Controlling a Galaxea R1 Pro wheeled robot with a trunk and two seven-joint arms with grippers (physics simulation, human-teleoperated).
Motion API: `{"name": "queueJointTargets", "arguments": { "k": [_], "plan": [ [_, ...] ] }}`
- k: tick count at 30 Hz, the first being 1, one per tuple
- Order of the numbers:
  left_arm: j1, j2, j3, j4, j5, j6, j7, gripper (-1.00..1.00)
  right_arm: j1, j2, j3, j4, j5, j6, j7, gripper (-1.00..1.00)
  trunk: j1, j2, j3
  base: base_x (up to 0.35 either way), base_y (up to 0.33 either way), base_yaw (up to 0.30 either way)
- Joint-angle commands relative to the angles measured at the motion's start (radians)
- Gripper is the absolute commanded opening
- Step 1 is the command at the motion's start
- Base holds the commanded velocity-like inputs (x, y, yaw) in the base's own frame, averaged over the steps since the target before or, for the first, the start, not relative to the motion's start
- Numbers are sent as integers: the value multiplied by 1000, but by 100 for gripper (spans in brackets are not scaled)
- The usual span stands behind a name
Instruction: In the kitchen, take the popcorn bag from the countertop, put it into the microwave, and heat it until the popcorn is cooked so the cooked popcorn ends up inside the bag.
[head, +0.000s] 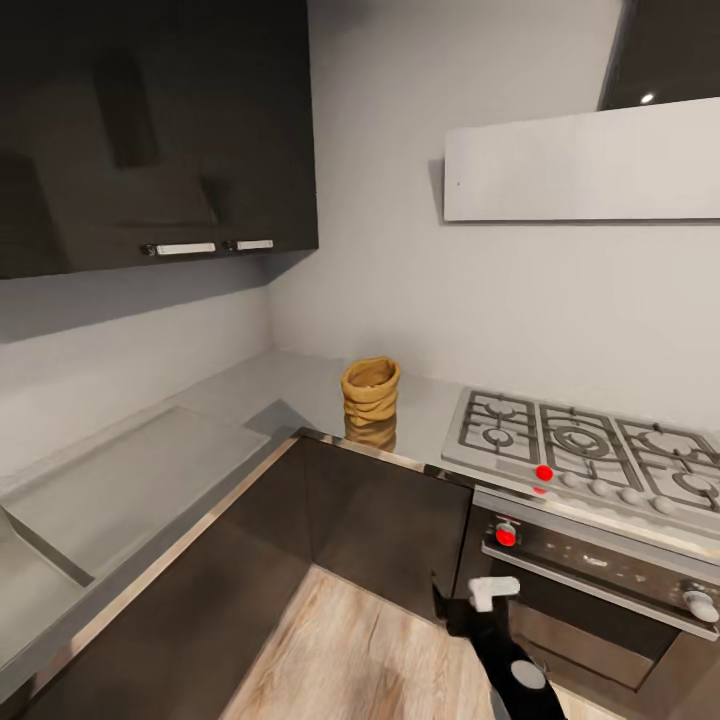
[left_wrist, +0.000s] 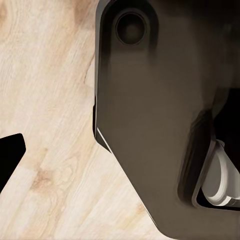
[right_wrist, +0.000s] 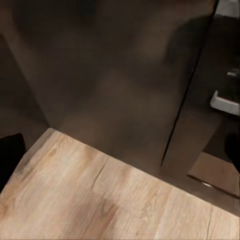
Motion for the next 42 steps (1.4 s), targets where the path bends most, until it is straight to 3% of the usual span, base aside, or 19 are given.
{"name": "queueJointTargets", "arguments": {
  "k": [1,5,10,13,14,16,19,23,24,26,31,37,42],
  "plan": [
    [0,0,7,-1,1,2,0,100,0,-1,2,-84,-10,52,-8,100,0,-1,-2,0,0,0],
    [0,-1,7,-1,1,2,0,100,-11,-1,-1,-295,-11,241,-11,100,0,-1,-2,0,0,0],
    [0,-2,7,-1,1,2,0,100,-130,-1,-4,-347,-10,375,-95,100,0,-1,-2,0,0,0],
    [0,-2,7,-1,1,3,0,100,-268,-1,-5,-352,-11,450,-189,100,0,-1,-2,0,0,0],
    [0,-3,7,-1,1,3,0,100,-369,-1,-5,-352,-13,555,-208,100,0,-1,-2,0,0,0],
    [0,-3,7,-1,1,4,0,100,-491,-1,-5,-351,-14,699,-218,100,0,-1,-2,0,0,0],
    [0,-3,7,-1,1,5,1,100,-653,-1,-7,-320,-15,832,-221,100,0,-1,-2,0,0,0],
    [0,-3,7,-1,1,5,0,100,-839,-2,-65,-138,-16,872,-223,100,0,-1,-2,0,0,0],
    [0,-3,7,-1,1,5,0,100,-882,-3,-90,-65,-15,875,-223,100,0,-1,-2,0,0,0],
    [0,-3,7,-1,1,5,0,100,-1005,-16,-136,175,-15,877,-223,100,0,-1,-2,0,0,0],
    [0,-3,7,-1,1,5,1,100,-1180,-54,-158,533,-15,879,-223,100,0,-1,-2,0,0,0],
    [0,-3,7,-1,1,5,1,100,-1225,-65,-167,649,-16,886,-225,100,0,-1,-2,0,0,0],
    [0,-3,7,-1,1,5,0,100,-1251,-66,-191,864,-16,888,-249,100,0,-1,-2,0,0,0]
  ]
}}
